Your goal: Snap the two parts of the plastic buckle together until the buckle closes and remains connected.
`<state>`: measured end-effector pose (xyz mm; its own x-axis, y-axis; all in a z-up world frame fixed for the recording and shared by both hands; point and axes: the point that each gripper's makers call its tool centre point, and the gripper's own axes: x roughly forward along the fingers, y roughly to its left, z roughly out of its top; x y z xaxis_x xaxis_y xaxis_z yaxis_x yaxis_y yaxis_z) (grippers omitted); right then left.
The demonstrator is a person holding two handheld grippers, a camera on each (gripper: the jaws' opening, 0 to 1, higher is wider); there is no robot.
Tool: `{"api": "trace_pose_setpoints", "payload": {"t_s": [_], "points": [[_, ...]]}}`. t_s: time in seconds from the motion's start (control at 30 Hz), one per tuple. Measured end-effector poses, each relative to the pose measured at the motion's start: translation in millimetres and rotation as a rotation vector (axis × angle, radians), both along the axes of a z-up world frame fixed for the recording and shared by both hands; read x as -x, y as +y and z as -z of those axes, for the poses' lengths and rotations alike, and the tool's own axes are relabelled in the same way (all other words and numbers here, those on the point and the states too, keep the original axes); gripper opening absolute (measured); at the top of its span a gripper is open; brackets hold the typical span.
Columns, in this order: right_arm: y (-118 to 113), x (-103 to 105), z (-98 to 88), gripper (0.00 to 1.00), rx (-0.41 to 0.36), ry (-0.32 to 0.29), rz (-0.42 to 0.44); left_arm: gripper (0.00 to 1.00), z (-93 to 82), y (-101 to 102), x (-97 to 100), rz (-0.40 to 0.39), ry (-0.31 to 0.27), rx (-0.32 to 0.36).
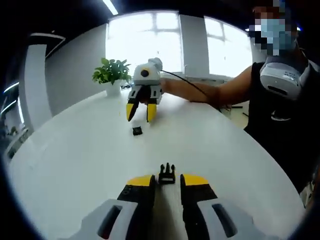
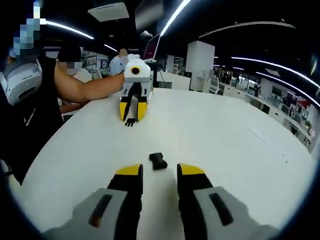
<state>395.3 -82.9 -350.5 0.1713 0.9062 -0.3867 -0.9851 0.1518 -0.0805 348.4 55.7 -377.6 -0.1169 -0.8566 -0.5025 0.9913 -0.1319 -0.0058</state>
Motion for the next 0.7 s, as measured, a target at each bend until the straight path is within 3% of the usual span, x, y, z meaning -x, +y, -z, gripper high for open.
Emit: {"api": "trace_pose_setpoints", "payload": {"t_s": [0.07,0.17,0.23,0.43,0.53,0.7], "points": [[4,-6,-6.9,0.25,-0.011,0.005,-0.015,0.19,0.4,0,-0.4,-0.011,0.003,0.006],[10,4,-2.5,0.23,0.057,0.032,-0.122,0.19,0.8,-3,-0.2,-0.011,0.02,0.017],[12,13,-1.0,0.23,0.056,0.036,-0.183,0.19,1.2,-6,-0.2,-0.009,0.025,0.026],[15,-2,6.3,0.21,0.057,0.011,-0.165,0.19,0.5,-6,-0.1,0.0,0.015,0.024],[19,2,-2.5,0.22,-0.006,0.027,-0.172,0.18,0.1,-5,-2.1,0.001,0.01,0.023],[21,7,-0.4,0.2,0.011,0.014,-0.187,0.18,0.3,-5,-1.6,0.004,0.012,0.027]]}}
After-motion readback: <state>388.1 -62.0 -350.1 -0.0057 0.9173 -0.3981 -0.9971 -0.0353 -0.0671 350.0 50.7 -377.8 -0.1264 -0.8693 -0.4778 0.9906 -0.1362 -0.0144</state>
